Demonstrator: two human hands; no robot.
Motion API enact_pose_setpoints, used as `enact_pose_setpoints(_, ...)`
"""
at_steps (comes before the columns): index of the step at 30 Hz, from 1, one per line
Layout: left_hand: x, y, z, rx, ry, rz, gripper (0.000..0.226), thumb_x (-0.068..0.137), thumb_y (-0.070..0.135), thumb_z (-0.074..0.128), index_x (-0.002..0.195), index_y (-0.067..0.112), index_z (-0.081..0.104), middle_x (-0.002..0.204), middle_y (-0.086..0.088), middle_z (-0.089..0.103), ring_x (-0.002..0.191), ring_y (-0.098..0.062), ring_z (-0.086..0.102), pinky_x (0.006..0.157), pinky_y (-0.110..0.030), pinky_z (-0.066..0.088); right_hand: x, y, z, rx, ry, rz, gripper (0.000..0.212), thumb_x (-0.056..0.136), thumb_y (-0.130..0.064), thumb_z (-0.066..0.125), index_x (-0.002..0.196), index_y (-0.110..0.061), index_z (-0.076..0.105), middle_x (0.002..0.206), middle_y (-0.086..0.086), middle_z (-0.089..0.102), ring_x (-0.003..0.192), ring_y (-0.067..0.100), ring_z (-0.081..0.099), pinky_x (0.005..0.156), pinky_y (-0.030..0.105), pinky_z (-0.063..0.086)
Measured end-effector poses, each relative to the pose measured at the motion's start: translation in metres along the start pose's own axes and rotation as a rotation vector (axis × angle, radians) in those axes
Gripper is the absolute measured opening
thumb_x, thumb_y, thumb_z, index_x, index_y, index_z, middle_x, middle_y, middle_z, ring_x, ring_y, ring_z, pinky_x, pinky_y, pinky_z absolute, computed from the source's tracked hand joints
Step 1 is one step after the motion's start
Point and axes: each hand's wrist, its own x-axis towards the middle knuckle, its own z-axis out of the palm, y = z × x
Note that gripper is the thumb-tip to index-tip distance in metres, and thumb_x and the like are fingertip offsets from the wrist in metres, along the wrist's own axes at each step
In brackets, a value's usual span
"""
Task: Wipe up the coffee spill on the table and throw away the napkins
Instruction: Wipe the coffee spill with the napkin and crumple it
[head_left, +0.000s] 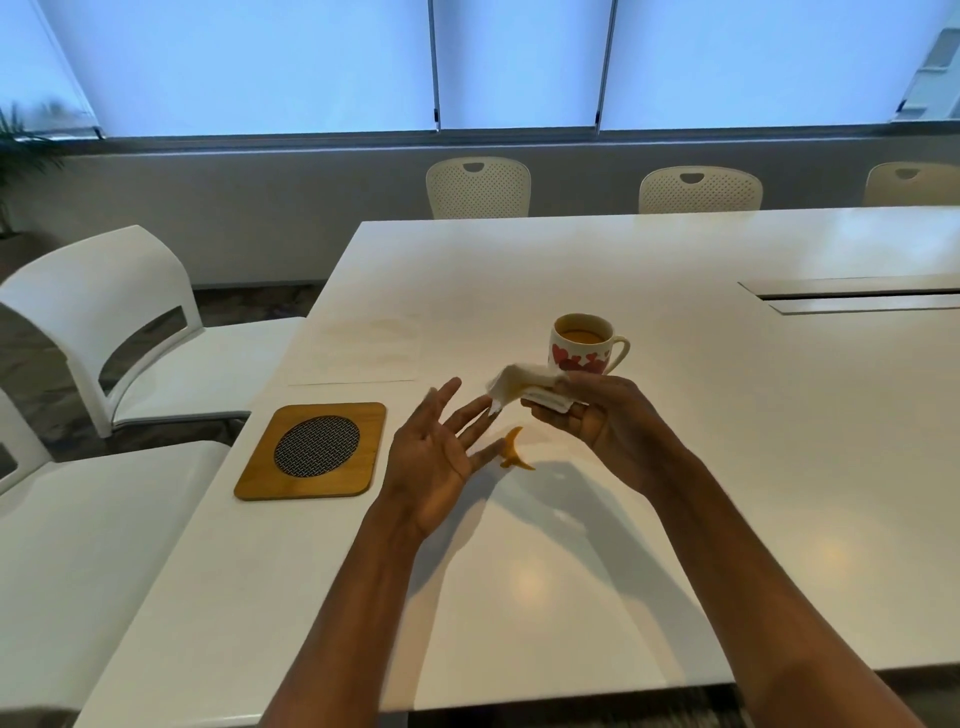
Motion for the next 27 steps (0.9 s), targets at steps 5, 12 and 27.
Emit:
enact_pose_setpoints(5, -0.002, 0.005, -0.006, -0.064, 0.008, 0.06, 0.054, 0.094, 0.032, 0.046, 0.144, 0.012, 0.04, 0.14, -0.023, 0.05, 0.13, -0.039, 0.048, 0.113, -0.055, 0.03, -0.001, -0.008, 0.001, 0.058, 0.064, 0.057, 0.055, 0.09, -0.032, 0.059, 0.133, -0.001, 0.048, 0.126, 0.021, 0.063, 0.11, 0.035, 0.066, 0.089, 0.04, 0.058)
enact_pose_setpoints(12, -0.008, 0.005, -0.01, -0.164, -0.109, 0.035, 0.073, 0.093, 0.065, 0.027, 0.148, 0.017, 0.031, 0.149, -0.023, 0.039, 0.138, -0.041, 0.037, 0.115, -0.057, 0.022, 0.001, 0.001, -0.008, -0.077, 0.172, 0.101, 0.022, 0.086, -0.008, 0.068, 0.108, -0.006, 0.066, 0.119, 0.016, 0.068, 0.099, 0.032, 0.072, 0.089, 0.043, 0.057)
enact_pose_setpoints(27, -0.003, 0.014, -0.013, -0.058, -0.121, 0.066, 0.071, 0.09, 0.06, 0.036, 0.148, 0.019, 0.033, 0.15, -0.016, 0.04, 0.139, -0.033, 0.038, 0.116, -0.054, 0.023, 0.016, 0.028, 0.01, -1.306, 0.34, -0.523, 0.038, 0.082, 0.005, 0.069, 0.118, -0.004, 0.064, 0.118, 0.015, 0.069, 0.105, 0.034, 0.068, 0.099, 0.045, 0.048)
